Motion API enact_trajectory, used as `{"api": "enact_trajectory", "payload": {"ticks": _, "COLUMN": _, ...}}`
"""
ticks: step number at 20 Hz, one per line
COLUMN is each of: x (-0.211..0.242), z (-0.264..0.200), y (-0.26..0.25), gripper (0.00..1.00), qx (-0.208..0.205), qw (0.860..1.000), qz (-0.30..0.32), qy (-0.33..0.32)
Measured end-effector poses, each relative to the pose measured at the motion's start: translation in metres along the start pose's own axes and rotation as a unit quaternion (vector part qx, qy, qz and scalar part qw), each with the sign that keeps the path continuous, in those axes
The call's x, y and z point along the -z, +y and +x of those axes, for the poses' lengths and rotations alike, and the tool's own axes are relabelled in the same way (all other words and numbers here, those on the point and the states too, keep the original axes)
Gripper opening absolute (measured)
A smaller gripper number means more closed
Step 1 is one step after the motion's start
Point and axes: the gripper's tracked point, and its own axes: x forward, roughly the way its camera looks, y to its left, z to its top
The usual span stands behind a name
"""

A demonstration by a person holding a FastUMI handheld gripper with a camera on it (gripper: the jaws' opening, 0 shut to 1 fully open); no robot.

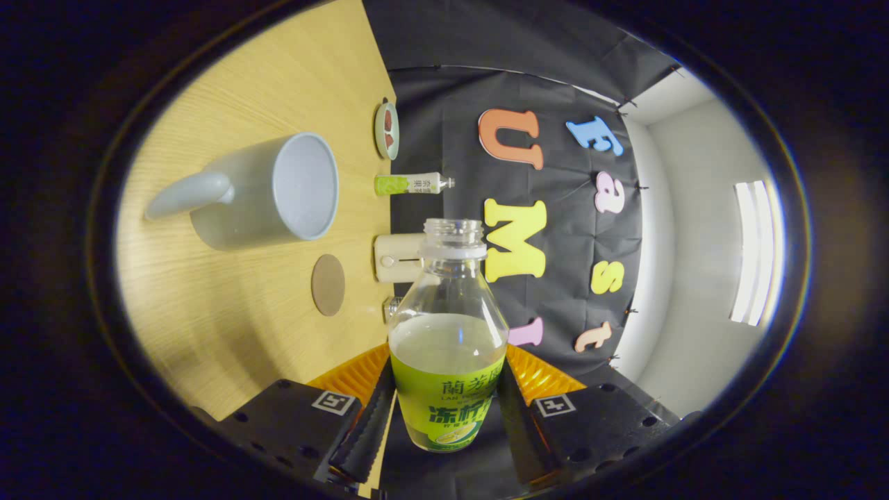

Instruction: Take the bottle from table, then pour the juice into the cup, finally place the bottle on the coaster

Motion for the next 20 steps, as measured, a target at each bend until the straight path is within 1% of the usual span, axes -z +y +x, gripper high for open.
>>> {"api": "enact_trajectory", "payload": {"ticks": 3, "x": -0.008, "z": 0.002, "y": -0.005, "gripper": 0.79, "qx": 0.027, "qw": 0.999, "qz": -0.028, "qy": -0.002}}
{"api": "enact_trajectory", "payload": {"ticks": 7, "x": -0.015, "z": 0.003, "y": -0.008, "gripper": 0.79, "qx": 0.047, "qw": 0.997, "qz": -0.059, "qy": 0.003}}
{"api": "enact_trajectory", "payload": {"ticks": 11, "x": -0.019, "z": 0.004, "y": -0.008, "gripper": 0.79, "qx": 0.051, "qw": 0.995, "qz": -0.088, "qy": 0.014}}
{"api": "enact_trajectory", "payload": {"ticks": 20, "x": -0.021, "z": 0.004, "y": -0.009, "gripper": 0.79, "qx": 0.044, "qw": 0.991, "qz": -0.125, "qy": 0.024}}
